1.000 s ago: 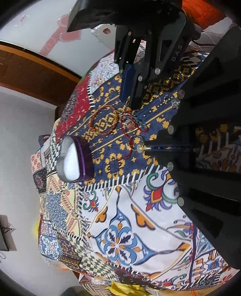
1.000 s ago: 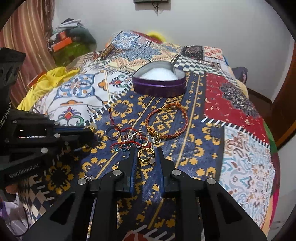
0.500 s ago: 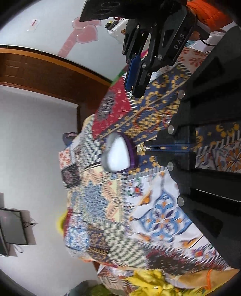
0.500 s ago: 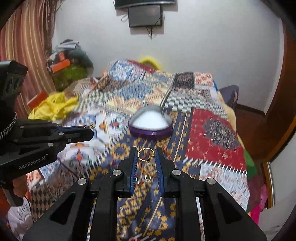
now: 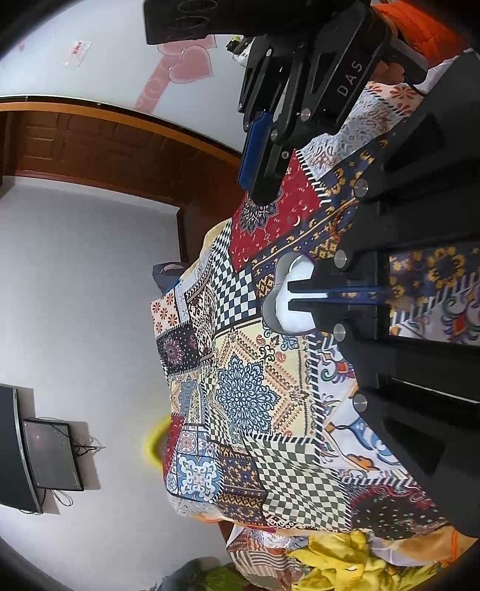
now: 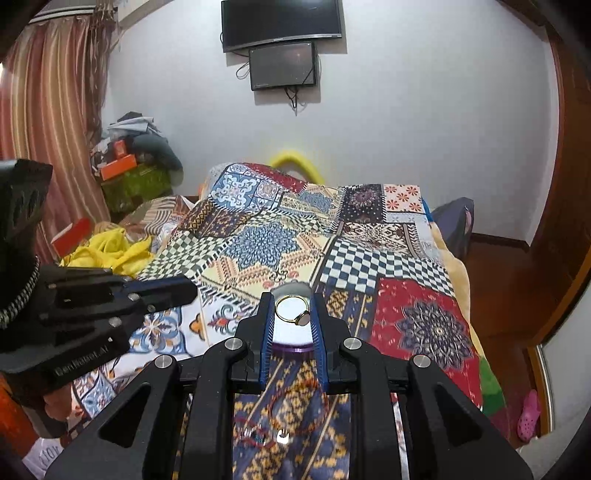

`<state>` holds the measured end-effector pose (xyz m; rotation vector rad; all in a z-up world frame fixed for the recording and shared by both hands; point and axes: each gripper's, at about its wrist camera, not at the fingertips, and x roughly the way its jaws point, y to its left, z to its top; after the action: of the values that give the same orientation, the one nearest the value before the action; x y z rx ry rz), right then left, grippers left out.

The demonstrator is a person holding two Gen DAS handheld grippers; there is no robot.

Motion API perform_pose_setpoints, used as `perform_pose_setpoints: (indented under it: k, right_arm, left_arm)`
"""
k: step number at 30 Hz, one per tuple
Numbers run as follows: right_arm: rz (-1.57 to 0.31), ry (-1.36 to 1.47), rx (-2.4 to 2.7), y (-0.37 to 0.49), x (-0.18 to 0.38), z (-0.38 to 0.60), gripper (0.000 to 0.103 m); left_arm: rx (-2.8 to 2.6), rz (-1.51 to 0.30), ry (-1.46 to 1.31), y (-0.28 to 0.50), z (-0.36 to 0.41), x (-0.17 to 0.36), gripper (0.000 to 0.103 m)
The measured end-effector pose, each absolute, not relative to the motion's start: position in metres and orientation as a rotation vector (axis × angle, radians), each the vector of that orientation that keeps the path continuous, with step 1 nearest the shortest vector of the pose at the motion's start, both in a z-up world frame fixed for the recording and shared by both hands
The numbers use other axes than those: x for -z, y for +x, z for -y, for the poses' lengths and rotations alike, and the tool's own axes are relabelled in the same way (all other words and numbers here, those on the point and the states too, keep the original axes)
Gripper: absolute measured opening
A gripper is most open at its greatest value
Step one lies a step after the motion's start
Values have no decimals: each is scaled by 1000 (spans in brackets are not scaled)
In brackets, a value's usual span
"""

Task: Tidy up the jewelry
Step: 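Carry the gold ring in the right tool over the purple heart tin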

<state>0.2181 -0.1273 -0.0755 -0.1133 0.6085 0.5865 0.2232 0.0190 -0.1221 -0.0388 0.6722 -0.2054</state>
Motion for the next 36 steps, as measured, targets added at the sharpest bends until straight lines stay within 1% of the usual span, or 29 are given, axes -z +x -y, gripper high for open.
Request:
perform_pose_setpoints:
  k: [4, 11, 20, 22, 23, 24, 25, 26, 27, 34, 36]
  right_arm:
    - [-623, -108, -600, 231, 84, 120, 17]
    - [-717, -97, -615, 260, 113, 113, 17]
    - [-775, -107, -635, 279, 128, 109, 17]
    - [-783, -107, -642, 281, 129, 107, 17]
    - [-787, -112, -642, 282, 130, 106, 17]
    - [-790, -118, -642, 283, 132, 104, 17]
    - [-793, -121, -643, 283, 133, 104, 17]
    - [-800, -123, -647, 284, 134, 103, 17]
    - [-805, -124, -651, 284, 135, 102, 17]
    - [-823, -141, -661, 286, 138, 99, 18]
    - [-827, -143, -663, 287, 139, 98, 18]
  left_arm:
    - [212, -694, -48, 239, -21, 132, 1]
    - [215, -752, -33, 264, -25, 154, 1]
    - [181, -824, -45, 269, -52, 174, 1]
    - [178, -838, -37, 269, -56, 177, 5]
    - [178, -856, -38, 270, -58, 180, 14]
    - [178, -879, -45, 272, -61, 184, 27]
    - [178, -897, -54, 275, -63, 189, 34]
    - [178, -908, -59, 276, -64, 192, 44]
    - [182, -927, -64, 278, -65, 197, 48]
    - [214, -1048, -49, 294, -60, 226, 48]
    - [228, -1063, -40, 297, -57, 229, 45]
